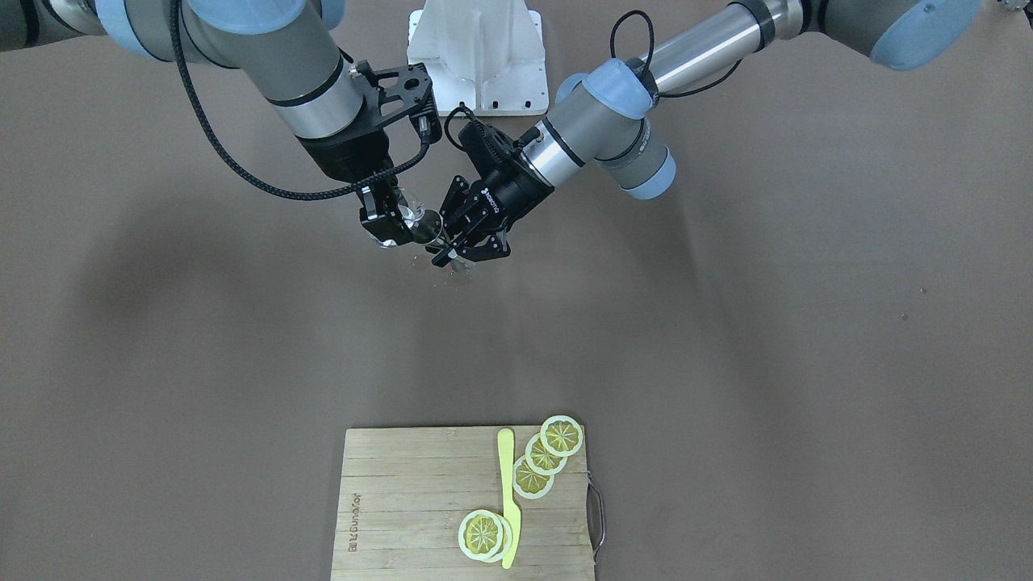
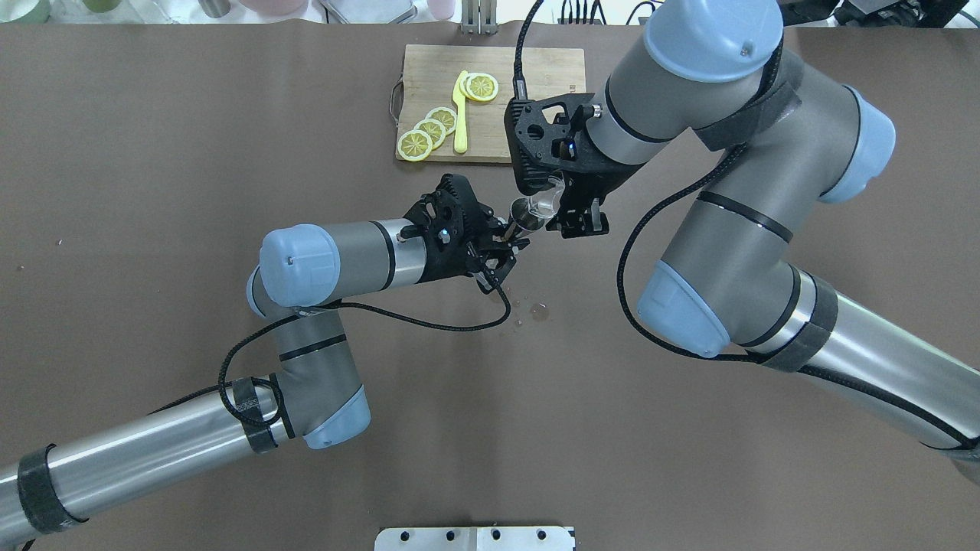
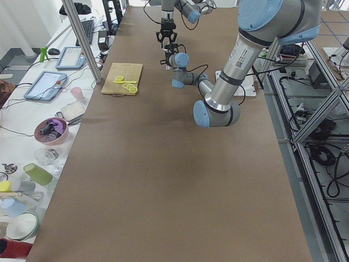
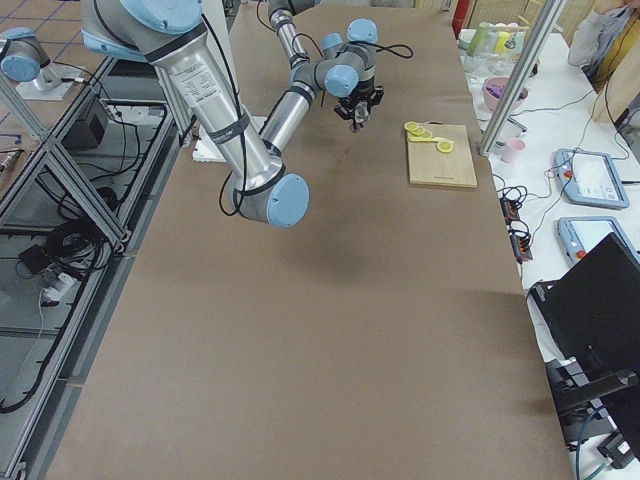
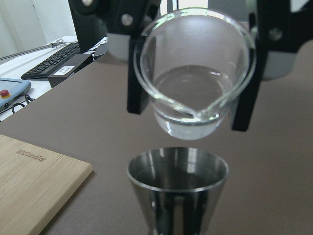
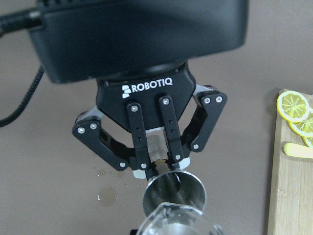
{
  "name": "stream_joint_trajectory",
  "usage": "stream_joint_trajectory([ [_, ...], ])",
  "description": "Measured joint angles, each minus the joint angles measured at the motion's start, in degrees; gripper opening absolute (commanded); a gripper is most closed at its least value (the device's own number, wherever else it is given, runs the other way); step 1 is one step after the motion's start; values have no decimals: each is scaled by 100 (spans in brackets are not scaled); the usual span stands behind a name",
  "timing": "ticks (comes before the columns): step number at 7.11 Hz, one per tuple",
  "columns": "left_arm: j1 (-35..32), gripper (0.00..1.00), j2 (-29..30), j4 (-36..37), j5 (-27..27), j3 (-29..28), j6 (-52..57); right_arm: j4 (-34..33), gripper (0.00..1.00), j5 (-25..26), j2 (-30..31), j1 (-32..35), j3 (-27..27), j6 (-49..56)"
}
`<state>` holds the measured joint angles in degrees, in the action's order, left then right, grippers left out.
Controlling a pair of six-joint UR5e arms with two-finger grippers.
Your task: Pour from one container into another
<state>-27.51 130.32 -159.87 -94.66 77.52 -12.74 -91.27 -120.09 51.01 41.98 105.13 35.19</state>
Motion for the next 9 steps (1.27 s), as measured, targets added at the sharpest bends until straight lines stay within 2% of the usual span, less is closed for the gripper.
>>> stream_joint_trajectory([
  [9, 0, 0, -6, 0, 0, 8, 0, -730, 0, 350, -269, -11, 8, 454],
])
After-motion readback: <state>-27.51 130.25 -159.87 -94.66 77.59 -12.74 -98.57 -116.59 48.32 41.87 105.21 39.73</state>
